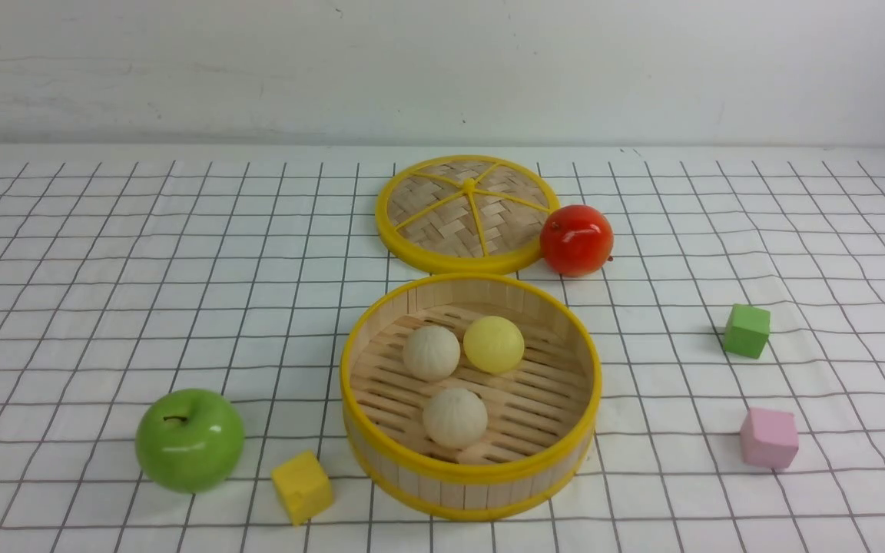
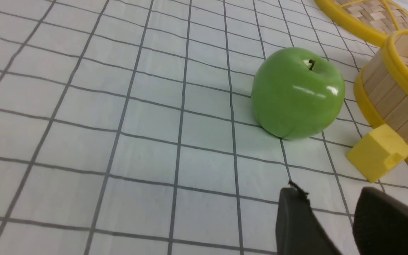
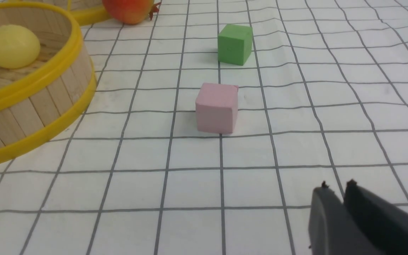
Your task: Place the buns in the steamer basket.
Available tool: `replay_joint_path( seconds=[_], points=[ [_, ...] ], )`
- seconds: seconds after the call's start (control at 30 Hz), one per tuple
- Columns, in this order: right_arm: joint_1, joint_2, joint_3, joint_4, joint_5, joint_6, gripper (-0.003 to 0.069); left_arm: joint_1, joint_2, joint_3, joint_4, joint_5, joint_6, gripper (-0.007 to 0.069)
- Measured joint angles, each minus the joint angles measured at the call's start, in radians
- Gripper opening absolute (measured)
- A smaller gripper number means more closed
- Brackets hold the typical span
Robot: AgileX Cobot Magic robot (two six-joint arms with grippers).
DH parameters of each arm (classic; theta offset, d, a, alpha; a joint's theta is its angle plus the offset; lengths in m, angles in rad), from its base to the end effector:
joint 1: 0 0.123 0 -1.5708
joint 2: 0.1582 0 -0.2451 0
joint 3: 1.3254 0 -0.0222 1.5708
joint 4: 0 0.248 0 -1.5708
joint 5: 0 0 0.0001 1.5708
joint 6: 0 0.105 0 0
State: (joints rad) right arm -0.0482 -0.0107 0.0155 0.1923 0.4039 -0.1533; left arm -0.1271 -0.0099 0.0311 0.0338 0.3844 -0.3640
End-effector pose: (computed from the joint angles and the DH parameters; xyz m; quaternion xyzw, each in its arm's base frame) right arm 0.1027 0.0030 0.1690 0.0071 0.8089 0.0233 0.5874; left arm 0.1026 -0.0118 0.1648 -0.0868 0.8055 -0.1286 0.5719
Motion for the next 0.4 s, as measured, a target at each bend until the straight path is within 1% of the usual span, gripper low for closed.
replay_joint_path(
  seconds=[0.4],
  points=[
    [0.000, 0.000, 0.000, 0.000, 0.000, 0.000, 0.0089, 0.000, 0.000, 0.000, 0.000, 0.000, 0.000, 0.0238]
  ],
)
